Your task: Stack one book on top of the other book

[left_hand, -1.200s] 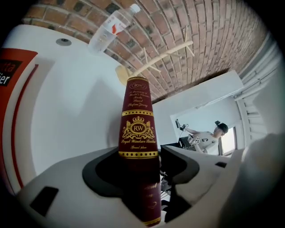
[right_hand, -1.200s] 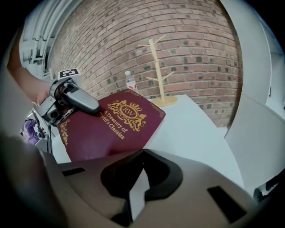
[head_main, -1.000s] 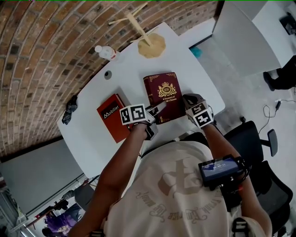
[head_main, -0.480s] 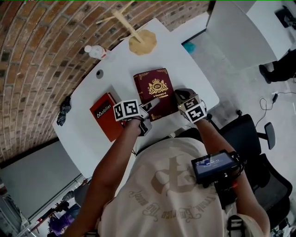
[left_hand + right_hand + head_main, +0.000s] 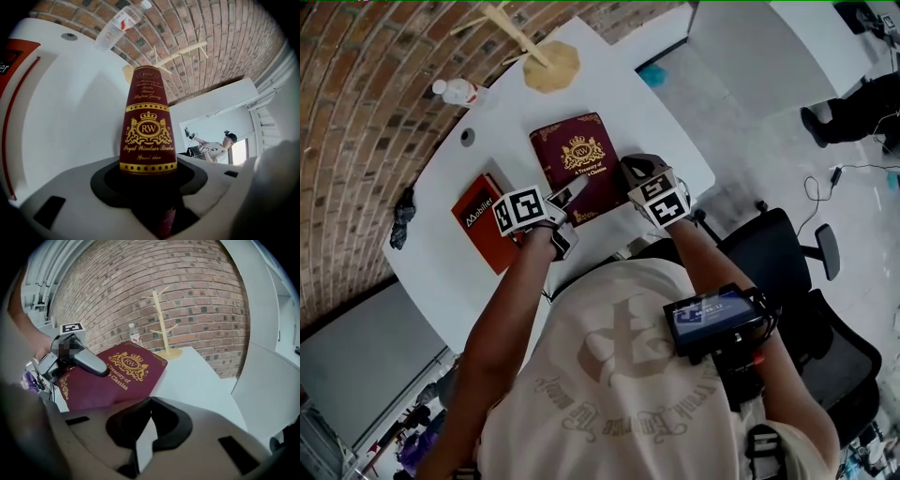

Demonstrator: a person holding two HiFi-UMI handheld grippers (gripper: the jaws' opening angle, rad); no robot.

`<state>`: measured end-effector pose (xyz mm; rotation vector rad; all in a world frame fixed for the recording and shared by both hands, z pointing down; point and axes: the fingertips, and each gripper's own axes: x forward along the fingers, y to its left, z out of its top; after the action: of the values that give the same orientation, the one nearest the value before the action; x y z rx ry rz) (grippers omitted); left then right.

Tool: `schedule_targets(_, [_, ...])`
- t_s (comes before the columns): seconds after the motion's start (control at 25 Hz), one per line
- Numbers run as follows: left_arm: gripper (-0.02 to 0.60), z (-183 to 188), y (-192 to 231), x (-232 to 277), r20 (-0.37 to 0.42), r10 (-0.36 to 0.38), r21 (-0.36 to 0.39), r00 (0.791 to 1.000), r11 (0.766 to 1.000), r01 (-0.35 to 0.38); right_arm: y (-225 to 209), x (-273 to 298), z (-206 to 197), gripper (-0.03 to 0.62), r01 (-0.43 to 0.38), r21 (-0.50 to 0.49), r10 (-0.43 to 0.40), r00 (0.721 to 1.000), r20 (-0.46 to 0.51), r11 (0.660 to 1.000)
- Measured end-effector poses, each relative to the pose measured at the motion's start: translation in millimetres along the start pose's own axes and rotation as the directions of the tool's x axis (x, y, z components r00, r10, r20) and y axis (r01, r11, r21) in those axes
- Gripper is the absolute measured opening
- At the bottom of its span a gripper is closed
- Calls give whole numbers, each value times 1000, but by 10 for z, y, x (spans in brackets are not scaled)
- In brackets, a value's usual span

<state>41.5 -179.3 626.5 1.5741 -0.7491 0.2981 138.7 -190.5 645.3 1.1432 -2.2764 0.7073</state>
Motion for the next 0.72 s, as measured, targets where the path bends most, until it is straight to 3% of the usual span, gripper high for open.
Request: schedule_targets(0.72, [236,60,8,-540,179,-53,-39,982,997,61,402,-104,372,21,-98,-72,103,992,67,993])
